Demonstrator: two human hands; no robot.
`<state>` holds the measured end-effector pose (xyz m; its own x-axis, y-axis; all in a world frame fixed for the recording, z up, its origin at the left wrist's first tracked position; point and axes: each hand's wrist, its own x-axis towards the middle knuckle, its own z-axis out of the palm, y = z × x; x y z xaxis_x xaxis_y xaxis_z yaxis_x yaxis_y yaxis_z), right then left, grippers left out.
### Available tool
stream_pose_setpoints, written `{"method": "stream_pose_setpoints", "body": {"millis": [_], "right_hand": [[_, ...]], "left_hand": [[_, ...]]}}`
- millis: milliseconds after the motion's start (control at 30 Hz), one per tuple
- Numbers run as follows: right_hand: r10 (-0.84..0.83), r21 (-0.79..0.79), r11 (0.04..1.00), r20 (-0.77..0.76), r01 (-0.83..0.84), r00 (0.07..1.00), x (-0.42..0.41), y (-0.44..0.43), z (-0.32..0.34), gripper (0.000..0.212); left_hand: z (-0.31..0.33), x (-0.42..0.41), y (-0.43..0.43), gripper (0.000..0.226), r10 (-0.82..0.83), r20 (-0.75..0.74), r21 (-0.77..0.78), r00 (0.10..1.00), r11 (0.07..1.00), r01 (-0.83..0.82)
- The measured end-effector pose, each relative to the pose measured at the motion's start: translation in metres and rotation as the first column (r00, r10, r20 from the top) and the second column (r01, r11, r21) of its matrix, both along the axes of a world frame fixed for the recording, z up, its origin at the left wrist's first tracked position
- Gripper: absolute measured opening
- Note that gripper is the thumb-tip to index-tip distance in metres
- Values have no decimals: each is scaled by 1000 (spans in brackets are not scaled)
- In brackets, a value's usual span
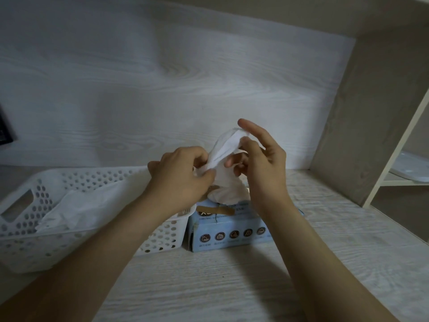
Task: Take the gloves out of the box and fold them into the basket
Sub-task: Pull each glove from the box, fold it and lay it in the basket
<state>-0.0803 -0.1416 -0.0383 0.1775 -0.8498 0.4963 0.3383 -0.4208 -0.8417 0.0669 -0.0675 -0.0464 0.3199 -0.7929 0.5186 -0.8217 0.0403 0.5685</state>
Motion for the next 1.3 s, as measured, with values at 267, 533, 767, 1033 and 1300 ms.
{"method": "stream_pose_setpoints", "body": {"millis": [267, 533, 767, 1033, 1300], "right_hand": [[-494, -410, 836, -274, 364, 825, 1, -6, -15, 10], [-213, -395, 912, -234, 108, 949, 2, 2, -12, 10], [378, 174, 918, -111, -356, 919, 0, 16, 7, 10], [-157, -212, 976, -576, 38, 803, 23, 1, -6, 13], [-364, -534, 844, -644, -55, 673, 60, -4, -12, 13]], "left_hand": [[10, 1, 0, 2, 30, -235, -240, 972, 967, -88], [16, 11, 0, 17, -157, -498, -289, 853, 957, 7], [37, 27, 14, 10, -277, -704, -288, 654, 953, 94], [33, 68, 39, 26, 35, -708, -24, 705, 997, -74], [16, 93, 56, 17, 296, -308, 129, 904, 955, -268]]}}
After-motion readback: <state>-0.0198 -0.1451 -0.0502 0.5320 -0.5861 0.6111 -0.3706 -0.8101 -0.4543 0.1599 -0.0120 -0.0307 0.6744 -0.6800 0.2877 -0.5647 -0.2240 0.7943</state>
